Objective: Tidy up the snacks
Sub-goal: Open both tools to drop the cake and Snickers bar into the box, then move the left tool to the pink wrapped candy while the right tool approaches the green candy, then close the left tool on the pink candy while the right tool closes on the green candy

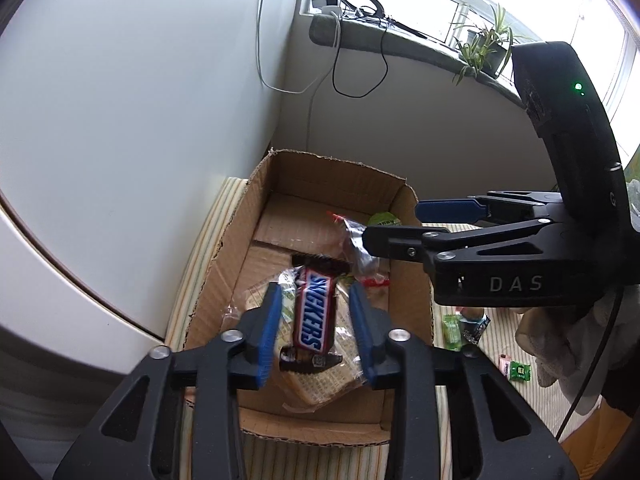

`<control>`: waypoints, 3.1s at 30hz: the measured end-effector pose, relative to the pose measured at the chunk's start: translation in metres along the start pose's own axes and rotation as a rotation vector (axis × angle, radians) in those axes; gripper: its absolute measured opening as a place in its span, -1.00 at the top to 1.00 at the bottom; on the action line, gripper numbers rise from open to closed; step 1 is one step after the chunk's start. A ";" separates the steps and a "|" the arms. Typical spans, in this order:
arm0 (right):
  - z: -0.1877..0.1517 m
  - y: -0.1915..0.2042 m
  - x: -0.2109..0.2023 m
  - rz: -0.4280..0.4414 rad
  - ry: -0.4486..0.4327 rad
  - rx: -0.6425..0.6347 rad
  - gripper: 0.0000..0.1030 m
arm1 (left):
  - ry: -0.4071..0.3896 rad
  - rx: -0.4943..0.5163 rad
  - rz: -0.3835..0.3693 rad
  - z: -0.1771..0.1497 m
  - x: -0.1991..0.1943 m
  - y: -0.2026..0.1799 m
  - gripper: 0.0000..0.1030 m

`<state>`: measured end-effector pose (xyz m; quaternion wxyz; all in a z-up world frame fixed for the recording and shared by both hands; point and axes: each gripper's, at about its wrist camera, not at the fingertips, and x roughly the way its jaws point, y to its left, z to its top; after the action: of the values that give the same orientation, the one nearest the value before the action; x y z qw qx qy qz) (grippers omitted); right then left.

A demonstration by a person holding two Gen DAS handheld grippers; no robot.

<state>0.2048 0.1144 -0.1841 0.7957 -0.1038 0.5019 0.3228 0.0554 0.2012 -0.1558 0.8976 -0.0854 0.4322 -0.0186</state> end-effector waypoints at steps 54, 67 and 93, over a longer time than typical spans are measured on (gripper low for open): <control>-0.249 -0.160 -0.167 -0.235 -0.070 0.383 -0.40 | 0.196 0.243 -0.259 -0.078 0.028 -0.171 0.31; -0.260 -0.105 -0.108 -0.075 0.033 0.113 0.22 | 0.261 0.358 -0.303 -0.095 0.067 -0.213 0.46; -0.249 -0.103 -0.076 -0.040 0.043 -0.043 0.32 | 0.238 0.419 -0.244 -0.100 0.087 -0.208 0.65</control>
<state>0.0642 -0.1178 -0.2531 0.7886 -0.1378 0.5097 0.3151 0.0402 -0.0270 -0.2490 0.8296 0.0537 0.5079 -0.2257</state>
